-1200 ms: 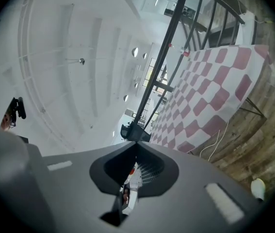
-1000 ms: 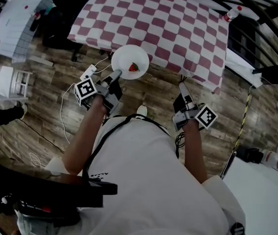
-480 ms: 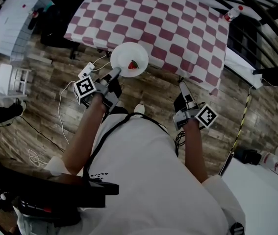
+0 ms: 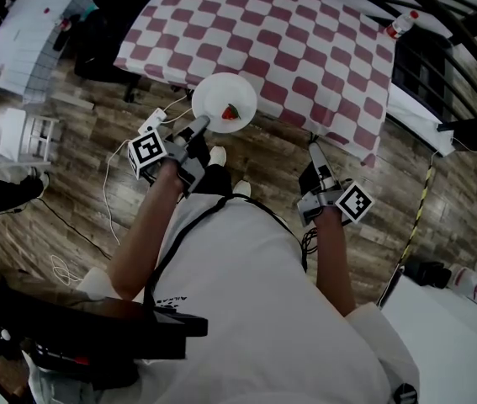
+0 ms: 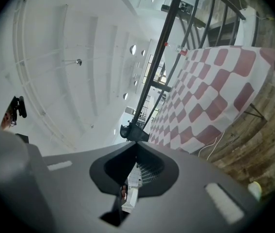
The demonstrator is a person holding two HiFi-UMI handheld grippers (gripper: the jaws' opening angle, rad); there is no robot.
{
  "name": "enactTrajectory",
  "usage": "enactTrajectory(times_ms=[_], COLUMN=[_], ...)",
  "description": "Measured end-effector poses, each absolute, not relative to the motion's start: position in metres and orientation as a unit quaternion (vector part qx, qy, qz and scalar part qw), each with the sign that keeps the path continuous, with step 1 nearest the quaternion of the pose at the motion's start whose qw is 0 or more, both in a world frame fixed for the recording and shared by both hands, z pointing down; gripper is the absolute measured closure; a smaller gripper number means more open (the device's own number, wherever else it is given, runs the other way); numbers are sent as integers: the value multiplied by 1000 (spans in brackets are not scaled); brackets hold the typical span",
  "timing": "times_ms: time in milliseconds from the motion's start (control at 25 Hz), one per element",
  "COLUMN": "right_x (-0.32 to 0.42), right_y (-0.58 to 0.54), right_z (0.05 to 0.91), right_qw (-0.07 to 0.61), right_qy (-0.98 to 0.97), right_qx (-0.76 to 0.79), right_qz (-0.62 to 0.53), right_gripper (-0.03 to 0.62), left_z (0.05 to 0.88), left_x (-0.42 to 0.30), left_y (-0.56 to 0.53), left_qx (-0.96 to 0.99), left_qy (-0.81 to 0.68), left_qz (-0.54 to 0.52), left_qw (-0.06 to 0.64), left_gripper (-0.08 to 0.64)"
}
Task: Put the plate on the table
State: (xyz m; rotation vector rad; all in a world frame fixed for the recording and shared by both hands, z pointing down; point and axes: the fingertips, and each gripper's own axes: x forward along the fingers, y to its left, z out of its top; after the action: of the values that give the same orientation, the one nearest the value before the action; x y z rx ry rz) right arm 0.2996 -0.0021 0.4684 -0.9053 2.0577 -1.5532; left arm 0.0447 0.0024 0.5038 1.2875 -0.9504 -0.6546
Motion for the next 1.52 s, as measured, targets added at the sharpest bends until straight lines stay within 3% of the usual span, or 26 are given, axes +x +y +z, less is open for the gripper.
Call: enactTrajectory(times_ms=[840, 1520], right_x=[297, 241], right_y=[-43, -183], right_z=[480, 457], right_qw=[209, 212], right_qy=[723, 723], right_qx=[-351, -369], right_qz=[-557, -545], right_gripper=[584, 584], left_z=[521, 508], left_x=[26, -7], left_y=[-52, -209], left_qx=[563, 594], left_qy=[-413, -369], left_qz=[-275, -258], left_qw=[661, 666], left_gripper=[537, 537])
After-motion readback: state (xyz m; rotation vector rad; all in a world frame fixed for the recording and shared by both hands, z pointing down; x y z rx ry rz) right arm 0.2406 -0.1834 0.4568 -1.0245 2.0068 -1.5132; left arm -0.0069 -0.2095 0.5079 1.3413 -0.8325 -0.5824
